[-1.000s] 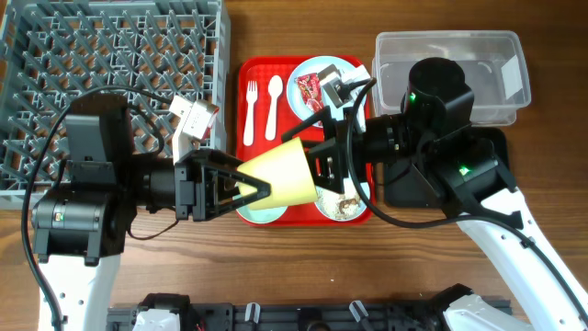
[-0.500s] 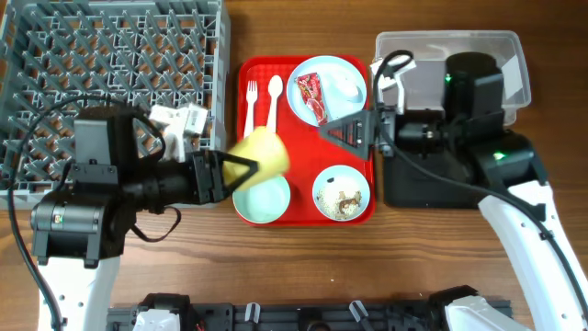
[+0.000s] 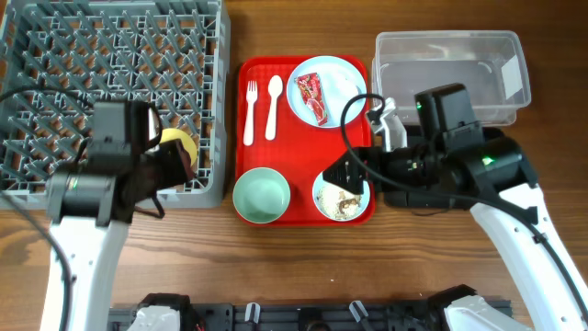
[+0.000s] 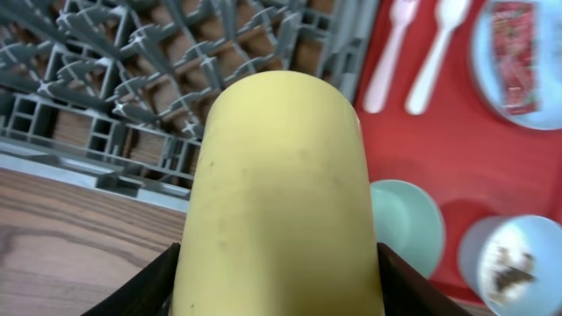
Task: Sort waste into correct bins and load items into the dishwasher rack
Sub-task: 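Place the yellow cup into the dish rack with the left gripper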
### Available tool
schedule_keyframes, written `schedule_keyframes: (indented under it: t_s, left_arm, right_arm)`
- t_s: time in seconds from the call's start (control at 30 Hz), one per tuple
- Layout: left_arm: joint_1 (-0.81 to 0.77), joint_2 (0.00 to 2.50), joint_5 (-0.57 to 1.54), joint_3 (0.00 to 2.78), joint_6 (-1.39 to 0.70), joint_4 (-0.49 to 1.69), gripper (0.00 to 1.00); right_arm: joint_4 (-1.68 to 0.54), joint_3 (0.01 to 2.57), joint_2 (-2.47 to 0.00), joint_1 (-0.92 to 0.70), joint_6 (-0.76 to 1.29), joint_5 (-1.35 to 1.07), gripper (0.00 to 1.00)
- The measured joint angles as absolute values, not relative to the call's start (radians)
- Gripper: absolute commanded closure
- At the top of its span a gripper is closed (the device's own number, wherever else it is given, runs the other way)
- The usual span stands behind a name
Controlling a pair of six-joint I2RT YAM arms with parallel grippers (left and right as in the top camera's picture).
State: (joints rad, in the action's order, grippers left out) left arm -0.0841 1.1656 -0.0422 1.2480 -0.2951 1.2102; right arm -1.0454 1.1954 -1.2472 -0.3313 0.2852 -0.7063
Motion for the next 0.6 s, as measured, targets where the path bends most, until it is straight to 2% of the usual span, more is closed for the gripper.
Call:
schedule_keyframes:
  t_s: [0.2, 0.37, 0.6]
  left_arm:
    - [-0.084, 1.350, -0.083, 1.248, -0.321, 1.191, 0.46]
    - [-0.084, 1.466, -0.073, 1.248, -0.336, 1.189, 0.41]
    - [-0.084, 1.502, -0.048, 1.248, -0.348, 1.179, 0.21]
  right_arm:
    - [-1.048, 1.195, -1.246, -0.379, 0.282, -0.653, 0.00]
    - [-1.048, 1.195, -1.246, -0.381, 0.282, -0.638, 0.00]
    - [-1.048, 1.195, -1.246, -0.381, 0.282, -0.633, 0.00]
